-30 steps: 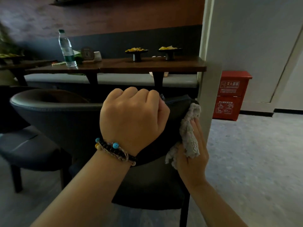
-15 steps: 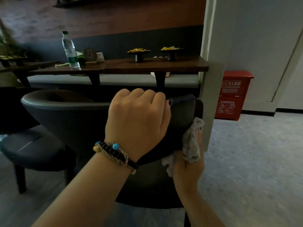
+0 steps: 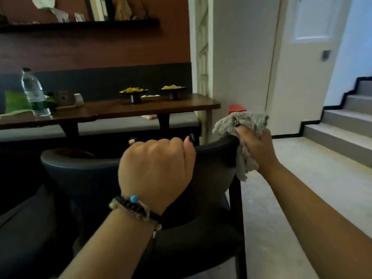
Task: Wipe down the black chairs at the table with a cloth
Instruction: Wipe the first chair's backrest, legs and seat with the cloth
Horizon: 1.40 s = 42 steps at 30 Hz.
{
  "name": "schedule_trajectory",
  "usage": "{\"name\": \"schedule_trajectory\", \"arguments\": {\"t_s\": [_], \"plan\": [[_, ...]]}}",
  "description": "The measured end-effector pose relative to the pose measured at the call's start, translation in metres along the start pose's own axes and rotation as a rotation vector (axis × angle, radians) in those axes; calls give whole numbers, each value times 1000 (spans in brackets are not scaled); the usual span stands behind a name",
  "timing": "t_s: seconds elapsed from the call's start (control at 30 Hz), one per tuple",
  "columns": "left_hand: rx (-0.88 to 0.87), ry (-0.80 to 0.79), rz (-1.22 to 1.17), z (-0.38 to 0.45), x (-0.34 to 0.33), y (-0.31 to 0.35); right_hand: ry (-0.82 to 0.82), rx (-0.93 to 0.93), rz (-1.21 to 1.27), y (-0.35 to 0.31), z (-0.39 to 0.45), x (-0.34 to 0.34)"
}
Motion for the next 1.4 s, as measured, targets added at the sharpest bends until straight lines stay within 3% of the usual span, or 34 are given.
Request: {"name": "schedule_trajectory", "arguments": {"t_s": [0.1, 0.27, 0.5, 0.73, 0.9, 1.0, 1.07, 1.2, 1.27, 1.4], "plan": [[11, 42, -22, 1, -3, -3, -2, 74, -157, -30, -3, -13], [-96, 32, -78, 2, 0, -12, -15, 201, -207, -75, -30, -48], [-80, 10, -110, 1, -4, -14, 77, -101, -368, -60, 4, -29], [-58, 43, -75, 7, -1, -13, -24, 47, -349, -85, -22, -48], [-82, -9, -137, 1, 5, -16, -47, 24, -464, -92, -14, -47], [-48, 3, -300, -4, 10, -41, 91, 125, -501, -94, -30, -55], [-9, 62, -354, -8, 13, -74, 145, 314, -558, -100, -49, -72], [20, 166, -327, -12, 7, -101, 21, 553, -534, -106, -57, -76], [78, 240, -305, -13, 4, -95, -3, 498, -504, -104, -50, -63], [111, 319, -289, -16, -2, -98, 104, 283, -532, -96, -35, -56]]}}
Point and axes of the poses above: each hand's wrist, its own z-axis towards the middle knuckle, its own x-axis out of the back of the hand, y = z × x, the point moved 3 cm from there along z, towards the middle knuckle, and after that the axes turned 15 degrees about x, right-handed, at the moved point
